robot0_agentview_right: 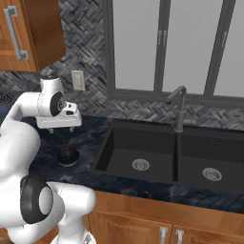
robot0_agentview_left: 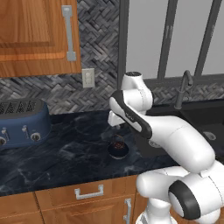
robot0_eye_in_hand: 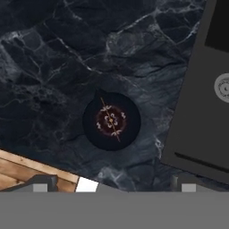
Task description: Place the teapot in the left basin and the bowl in the right basin of the sink.
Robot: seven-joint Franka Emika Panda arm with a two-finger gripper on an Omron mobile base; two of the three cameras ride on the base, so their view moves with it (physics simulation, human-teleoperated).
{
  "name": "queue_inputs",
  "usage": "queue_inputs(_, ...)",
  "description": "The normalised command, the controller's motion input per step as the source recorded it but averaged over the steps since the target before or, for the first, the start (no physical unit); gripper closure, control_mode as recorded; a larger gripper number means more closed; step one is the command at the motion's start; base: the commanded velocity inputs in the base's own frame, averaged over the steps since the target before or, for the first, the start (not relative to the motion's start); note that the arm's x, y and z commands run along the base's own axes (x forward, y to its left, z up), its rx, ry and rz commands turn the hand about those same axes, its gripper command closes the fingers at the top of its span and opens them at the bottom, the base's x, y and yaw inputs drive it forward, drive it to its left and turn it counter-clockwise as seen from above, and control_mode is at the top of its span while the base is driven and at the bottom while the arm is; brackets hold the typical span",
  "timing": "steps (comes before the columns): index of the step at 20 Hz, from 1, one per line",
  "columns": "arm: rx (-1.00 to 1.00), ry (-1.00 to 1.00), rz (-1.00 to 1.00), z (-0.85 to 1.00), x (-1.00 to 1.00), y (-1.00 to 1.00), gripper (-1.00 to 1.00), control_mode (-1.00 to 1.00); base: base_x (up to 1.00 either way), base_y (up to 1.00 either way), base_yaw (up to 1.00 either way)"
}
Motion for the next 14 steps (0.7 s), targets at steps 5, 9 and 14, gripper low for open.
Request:
queue_inputs(5, -0.02, -0.01, 0.02, -0.21, 0.13, 0.06, -1.0, -1.0, 0.0, 0.0, 0.0)
queue_inputs(9, 0.0, 0.0, 0.02, -0.23, 0.09, 0.05, -1.0, -1.0, 0.0, 0.0, 0.0)
queue_inputs(14, 0.0, 0.0, 0.03, -0.22, 0.09, 0.01, -1.0, -1.0, 0.0, 0.0, 0.0)
